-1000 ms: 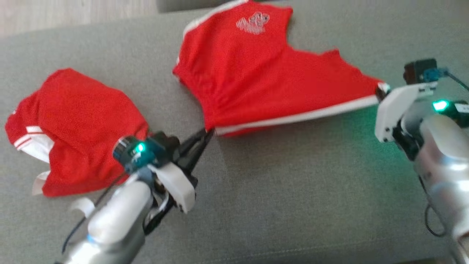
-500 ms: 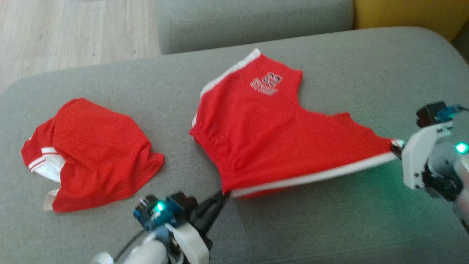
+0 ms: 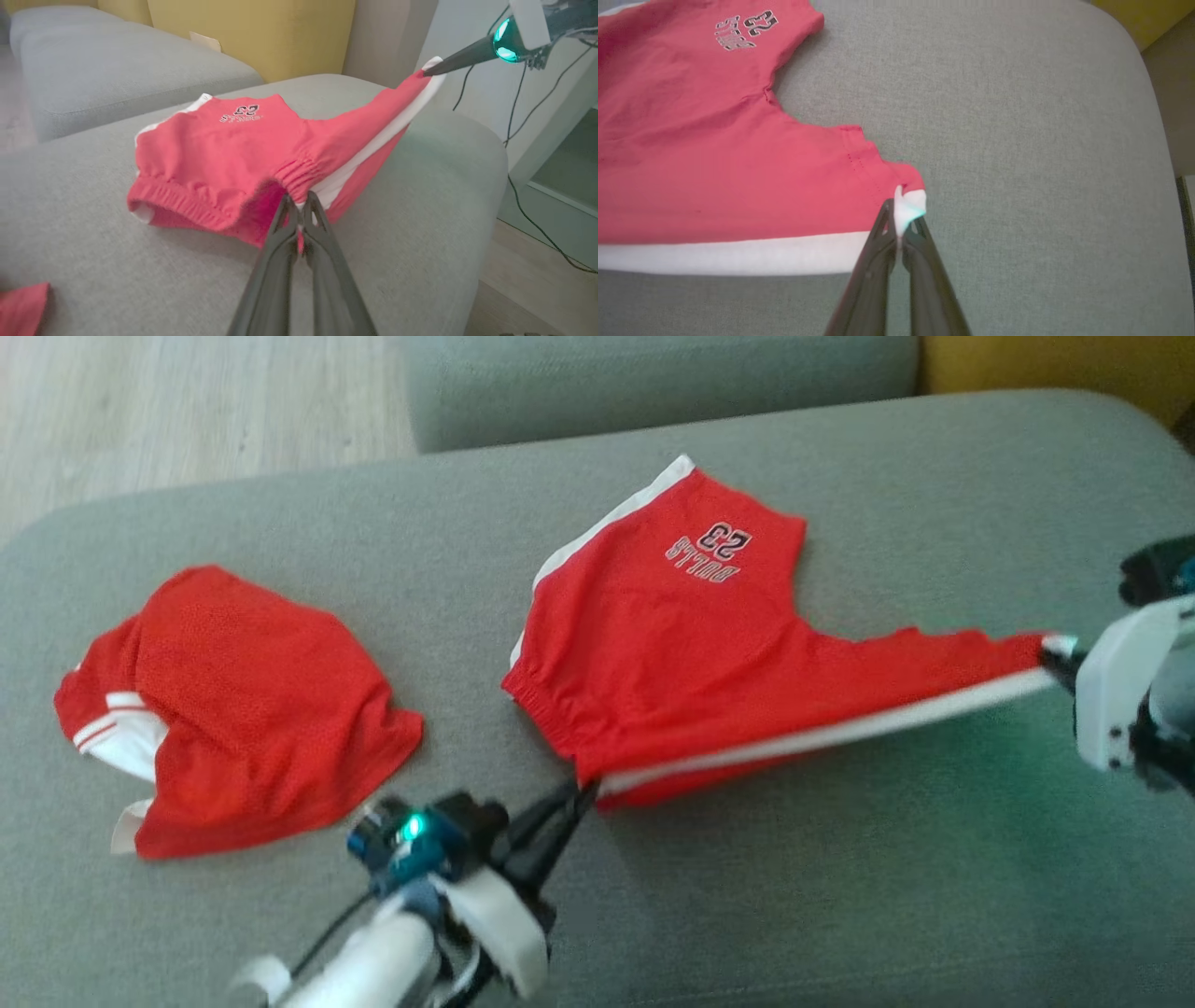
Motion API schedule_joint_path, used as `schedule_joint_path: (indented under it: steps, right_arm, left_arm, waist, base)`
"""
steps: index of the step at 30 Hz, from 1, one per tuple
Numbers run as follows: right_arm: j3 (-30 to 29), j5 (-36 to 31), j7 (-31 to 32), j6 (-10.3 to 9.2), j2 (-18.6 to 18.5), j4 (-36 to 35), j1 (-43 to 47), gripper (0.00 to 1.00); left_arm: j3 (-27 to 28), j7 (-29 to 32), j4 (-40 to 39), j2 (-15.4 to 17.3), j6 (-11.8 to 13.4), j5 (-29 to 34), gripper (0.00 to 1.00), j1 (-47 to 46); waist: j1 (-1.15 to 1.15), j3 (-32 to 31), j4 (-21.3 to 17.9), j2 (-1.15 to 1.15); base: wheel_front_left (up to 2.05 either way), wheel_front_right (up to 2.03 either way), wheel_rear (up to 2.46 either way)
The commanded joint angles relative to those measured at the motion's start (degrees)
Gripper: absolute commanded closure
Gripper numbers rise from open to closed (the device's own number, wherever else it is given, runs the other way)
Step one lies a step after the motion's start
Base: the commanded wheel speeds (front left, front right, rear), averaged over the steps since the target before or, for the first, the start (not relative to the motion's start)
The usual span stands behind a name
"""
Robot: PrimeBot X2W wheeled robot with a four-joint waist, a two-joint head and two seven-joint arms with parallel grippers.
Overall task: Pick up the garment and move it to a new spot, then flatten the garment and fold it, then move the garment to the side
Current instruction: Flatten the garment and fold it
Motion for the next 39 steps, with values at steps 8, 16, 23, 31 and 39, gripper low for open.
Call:
schedule_joint_path:
  steps: [8, 16, 23, 31, 39]
  right_arm:
    - [-3.48, -5.66, 3.04, -0.05, 1.22, -2.26, -10.21, 1.0]
    - [-3.13, -10.16, 6.0, -0.05, 2.83, 2.0, -20.93, 1.0]
    - [-2.68, -14.08, 5.81, -0.05, 6.19, 8.37, -29.7, 1.0]
    - [-1.96, -17.23, 3.41, -0.05, 8.63, 15.55, -36.04, 1.0]
    - [-1.87, -19.93, -1.12, -0.05, 9.62, 23.45, -41.21, 1.0]
  left_arm:
    - [4.45, -0.3, -0.83, -0.88, 0.26, -0.83, 1.0, -10.14]
    - [4.61, -0.31, 1.5, -3.98, -0.7, -1.09, 1.0, -16.54]
    - [4.64, -0.31, 4.59, -6.79, -1.38, -1.02, 1.0, -21.93]
    - [5.29, -0.31, 7.0, -8.6, -1.72, -0.83, 1.0, -25.45]
    - [4.98, -0.31, 8.54, -9.93, -1.93, -0.69, 1.0, -27.5]
  waist:
    - [0.0, 6.69, 5.66, 0.0]
    - [0.0, 12.87, 11.8, 0.0]
    - [0.0, 17.89, 15.83, 0.0]
    - [0.0, 21.06, 18.38, 0.0]
    - [0.0, 22.9, 20.1, 0.0]
  base:
    - [0.0, 0.0, 0.0]
    - [0.0, 0.0, 0.0]
    - [0.0, 0.0, 0.0]
    - [0.0, 0.0, 0.0]
    - [0.0, 0.0, 0.0]
